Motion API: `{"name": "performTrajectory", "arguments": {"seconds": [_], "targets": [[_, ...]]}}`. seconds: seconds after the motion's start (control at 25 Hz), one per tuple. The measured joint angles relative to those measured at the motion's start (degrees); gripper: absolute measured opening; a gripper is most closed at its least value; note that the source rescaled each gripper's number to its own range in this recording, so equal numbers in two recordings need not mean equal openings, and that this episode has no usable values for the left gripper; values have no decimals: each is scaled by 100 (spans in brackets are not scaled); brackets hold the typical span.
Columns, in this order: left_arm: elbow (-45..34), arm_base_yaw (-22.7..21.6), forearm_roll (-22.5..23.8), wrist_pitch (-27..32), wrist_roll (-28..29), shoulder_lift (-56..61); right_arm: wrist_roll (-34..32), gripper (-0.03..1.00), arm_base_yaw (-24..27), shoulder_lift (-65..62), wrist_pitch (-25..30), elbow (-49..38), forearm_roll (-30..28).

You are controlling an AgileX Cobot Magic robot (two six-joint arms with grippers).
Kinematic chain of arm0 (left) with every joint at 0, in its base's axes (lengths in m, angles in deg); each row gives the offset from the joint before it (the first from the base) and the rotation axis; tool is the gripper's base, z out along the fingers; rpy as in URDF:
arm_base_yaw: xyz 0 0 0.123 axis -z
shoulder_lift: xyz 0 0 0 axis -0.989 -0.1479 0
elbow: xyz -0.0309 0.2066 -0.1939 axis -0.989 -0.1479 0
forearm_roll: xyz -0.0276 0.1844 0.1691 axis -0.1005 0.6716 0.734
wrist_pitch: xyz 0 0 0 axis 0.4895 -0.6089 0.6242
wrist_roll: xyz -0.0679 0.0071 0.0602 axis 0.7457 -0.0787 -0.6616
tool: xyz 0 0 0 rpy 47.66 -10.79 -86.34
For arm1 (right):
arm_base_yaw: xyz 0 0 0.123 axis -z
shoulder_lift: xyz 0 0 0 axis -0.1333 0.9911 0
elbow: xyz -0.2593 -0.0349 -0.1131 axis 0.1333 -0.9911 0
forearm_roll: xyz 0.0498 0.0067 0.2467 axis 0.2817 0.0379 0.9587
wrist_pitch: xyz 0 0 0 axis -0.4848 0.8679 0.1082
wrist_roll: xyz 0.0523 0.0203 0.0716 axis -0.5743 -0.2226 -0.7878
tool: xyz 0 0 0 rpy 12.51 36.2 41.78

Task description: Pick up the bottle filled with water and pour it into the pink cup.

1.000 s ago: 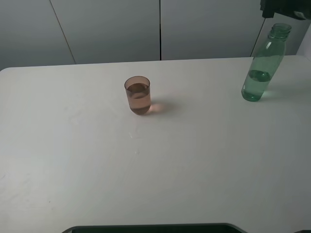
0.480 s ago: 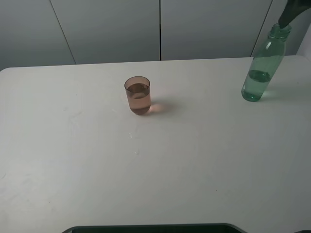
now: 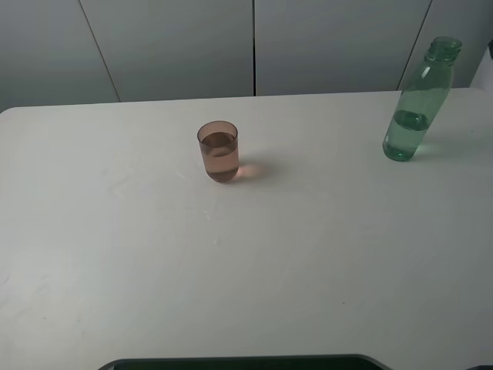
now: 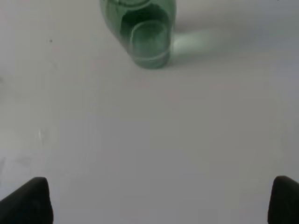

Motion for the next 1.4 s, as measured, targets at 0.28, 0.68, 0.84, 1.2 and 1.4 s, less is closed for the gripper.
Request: {"name": "performTrajectory", "arguments": {"seconds": [0.28,0.68,0.84,1.2,1.4], "targets": [[0,0,0,0,-21,0,-12,100,0,-1752,-30,-1577,0],[0,0,0,0,-21,0,-12,100,0,-4577,-332,-3163,-189],[0,0,0,0,-21,0,-12,100,0,-5522,-357,-3558,-189],[0,0,0,0,-21,0,-297,100,0,-7240,-620,-4093,-438],[0,0,0,0,-21,0,-218,100,0,-7311,-629,-4093,-398]]}}
